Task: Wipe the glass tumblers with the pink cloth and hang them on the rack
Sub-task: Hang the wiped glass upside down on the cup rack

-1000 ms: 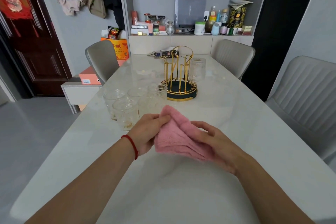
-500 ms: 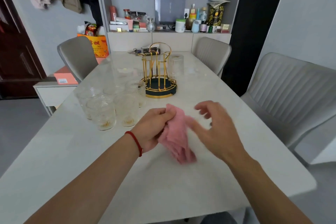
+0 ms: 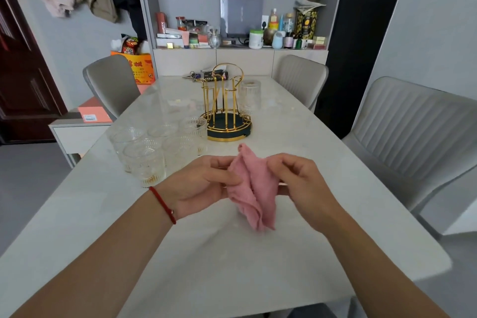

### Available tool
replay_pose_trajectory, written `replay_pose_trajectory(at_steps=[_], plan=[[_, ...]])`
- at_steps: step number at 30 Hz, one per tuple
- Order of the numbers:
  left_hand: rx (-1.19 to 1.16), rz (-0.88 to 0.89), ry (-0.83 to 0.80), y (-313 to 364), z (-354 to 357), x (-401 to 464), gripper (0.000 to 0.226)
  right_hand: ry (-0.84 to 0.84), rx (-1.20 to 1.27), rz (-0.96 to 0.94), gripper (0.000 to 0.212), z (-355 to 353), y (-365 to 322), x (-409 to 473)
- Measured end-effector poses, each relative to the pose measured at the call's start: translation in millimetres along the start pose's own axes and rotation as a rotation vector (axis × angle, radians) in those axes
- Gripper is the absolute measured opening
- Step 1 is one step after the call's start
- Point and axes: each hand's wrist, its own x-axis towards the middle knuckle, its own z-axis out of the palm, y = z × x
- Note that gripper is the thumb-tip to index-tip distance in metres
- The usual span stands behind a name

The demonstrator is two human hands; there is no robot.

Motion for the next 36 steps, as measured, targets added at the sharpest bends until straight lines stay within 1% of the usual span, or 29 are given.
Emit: replay_pose_trajectory(at_steps=[1, 4, 6, 8, 11, 13, 14, 15, 17, 18, 20, 21, 22, 23, 24, 25, 27, 29, 31, 33, 34, 36], plan=[[0.009, -0.006, 0.023, 3.5, -1.0, -0.5, 0.039, 0.044, -0.021, -0.012, 0.028, -5.7, -2.8, 1.0], [0.121, -0.044, 0.211, 17.6, -7.7, 0.5, 0.025, 0.178, -0.183, -0.064, 0.034, -28.1, -15.3, 5.7], [0.224, -0.044, 0.259, 27.0, -11.4, -0.3, 0.012, 0.205, -0.241, -0.044, 0.035, -41.1, -23.6, 9.1], [0.330, -0.021, 0.216, 34.9, -11.5, -2.4, 0.009, 0.201, -0.269, -0.020, 0.035, -48.4, -28.0, 11.5], [0.374, -0.011, 0.090, 43.9, -2.3, 0.1, 0.009, 0.171, -0.262, -0.068, 0.036, -49.7, -34.9, 14.2], [0.386, -0.051, 0.030, 46.3, 0.3, 4.9, 0.014, 0.136, -0.214, -0.122, 0.035, -47.9, -42.3, 17.4], [0.382, -0.089, -0.003, 46.8, 2.0, 5.1, 0.012, 0.115, -0.206, -0.143, 0.035, -46.6, -47.8, 19.6], [0.353, -0.137, -0.055, 44.7, 2.8, 6.1, 0.009, 0.091, -0.212, -0.163, 0.033, -45.1, -54.1, 22.5], [0.224, -0.206, -0.185, 35.9, 9.1, 7.4, 0.025, 0.047, -0.219, -0.181, 0.030, -42.4, -68.6, 30.1], [0.170, -0.214, -0.206, 29.5, 14.9, 8.1, 0.030, 0.024, -0.226, -0.167, 0.029, -41.1, -75.1, 35.9], [0.141, -0.184, -0.164, 16.5, 27.0, 13.0, 0.027, -0.023, -0.240, -0.079, 0.025, -41.2, -84.2, 48.9], [0.129, -0.178, -0.136, 13.4, 33.2, 14.8, 0.034, -0.045, -0.226, -0.005, 0.023, -43.8, -85.7, 56.1], [0.115, -0.180, -0.129, 13.1, 38.2, 14.7, 0.041, -0.068, -0.178, 0.090, 0.023, -47.5, -84.1, 62.3], [0.102, -0.163, -0.135, 15.2, 40.7, 14.7, 0.043, -0.090, -0.084, 0.198, 0.026, -51.9, -80.1, 66.6], [0.071, -0.128, -0.138, 19.2, 41.7, 14.2, 0.041, -0.113, 0.062, 0.299, 0.034, -55.6, -72.6, 68.8], [0.018, -0.071, -0.124, 23.8, 40.7, 14.9, 0.038, -0.123, 0.245, 0.382, 0.046, -58.0, -59.5, 67.1], [-0.106, 0.032, -0.063, 35.5, 39.5, 15.8, 0.030, -0.089, 0.564, 0.522, 0.072, -53.2, -22.7, 54.1], [-0.182, 0.079, 0.000, 45.5, 36.4, 18.3, 0.016, -0.075, 0.711, 0.679, 0.088, -35.6, 17.8, 33.0], [-0.181, 0.075, 0.030, 50.3, 33.7, 18.2, 0.008, -0.157, 0.833, 0.752, 0.094, -11.7, 38.8, 13.7], [-0.178, 0.057, 0.065, 49.4, 29.8, 17.1, 0.010, -0.271, 0.890, 0.743, 0.098, 6.5, 41.5, 6.1], [-0.182, 0.051, 0.085, 48.6, 26.7, 15.9, 0.010, -0.321, 0.844, 0.736, 0.102, 14.1, 36.3, 4.8], [-0.184, 0.046, 0.109, 46.3, 19.5, 13.0, 0.016, -0.407, 0.659, 0.719, 0.109, 23.0, 27.3, 6.4]])
